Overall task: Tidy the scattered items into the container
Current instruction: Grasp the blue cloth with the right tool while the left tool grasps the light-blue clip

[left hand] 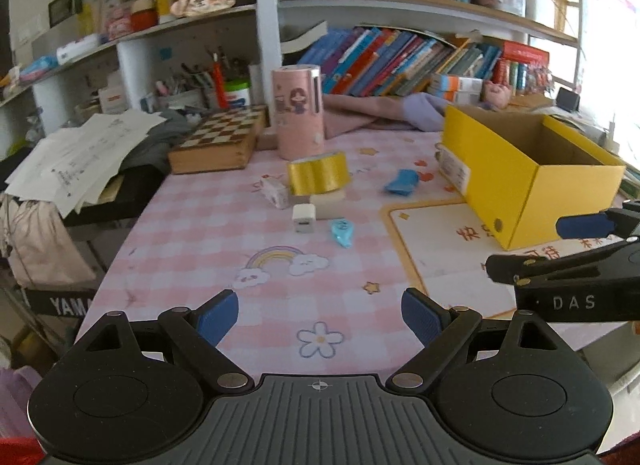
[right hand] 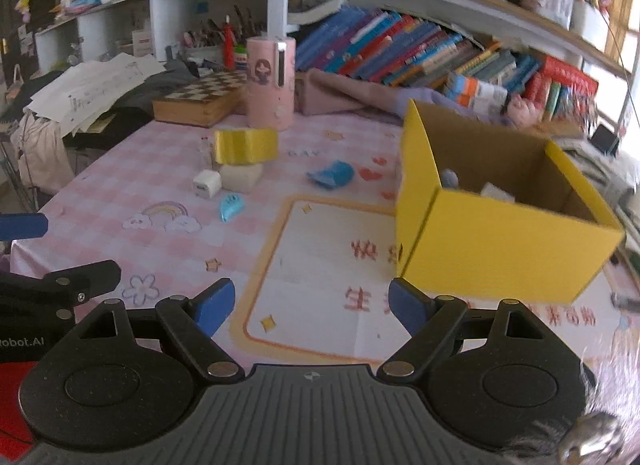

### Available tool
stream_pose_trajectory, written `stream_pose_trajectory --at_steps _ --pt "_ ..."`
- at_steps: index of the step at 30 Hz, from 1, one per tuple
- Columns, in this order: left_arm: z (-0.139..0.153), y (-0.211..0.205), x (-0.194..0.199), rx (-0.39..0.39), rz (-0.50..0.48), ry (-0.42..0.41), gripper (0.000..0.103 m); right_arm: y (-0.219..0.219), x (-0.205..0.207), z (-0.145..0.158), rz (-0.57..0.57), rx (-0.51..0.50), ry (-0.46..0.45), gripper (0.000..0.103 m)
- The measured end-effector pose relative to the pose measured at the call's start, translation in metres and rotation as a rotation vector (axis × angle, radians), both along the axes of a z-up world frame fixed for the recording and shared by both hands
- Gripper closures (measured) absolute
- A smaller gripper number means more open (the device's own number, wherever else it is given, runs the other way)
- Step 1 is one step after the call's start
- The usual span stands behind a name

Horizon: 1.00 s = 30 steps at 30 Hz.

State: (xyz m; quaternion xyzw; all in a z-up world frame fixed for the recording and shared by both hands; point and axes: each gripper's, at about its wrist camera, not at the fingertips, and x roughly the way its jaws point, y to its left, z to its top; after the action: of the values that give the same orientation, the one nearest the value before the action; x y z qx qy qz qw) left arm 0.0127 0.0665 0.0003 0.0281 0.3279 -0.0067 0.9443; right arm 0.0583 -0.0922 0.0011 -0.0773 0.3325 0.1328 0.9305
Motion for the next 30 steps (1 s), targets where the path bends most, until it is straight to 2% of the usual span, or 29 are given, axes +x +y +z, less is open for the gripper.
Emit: stream_pose_trajectory --at_steps 11,23,30 --pt "-0.008 0.0 0.024 -0.019 -0.01 0.009 0.012 0.011 0.025 -0.001 0.021 -0.02 -0.012 0.022" --pt "-0.025 -0.009 0.079 -0.017 -0.043 0.05 0.014 0.021 0.087 -0.004 0.038 -0.024 -0.018 0.022" --pt "-0.036 -0.014 0.109 -0.013 -0.056 0.079 0.022 0.028 0.122 -0.009 0.057 -0.023 0.0 0.022"
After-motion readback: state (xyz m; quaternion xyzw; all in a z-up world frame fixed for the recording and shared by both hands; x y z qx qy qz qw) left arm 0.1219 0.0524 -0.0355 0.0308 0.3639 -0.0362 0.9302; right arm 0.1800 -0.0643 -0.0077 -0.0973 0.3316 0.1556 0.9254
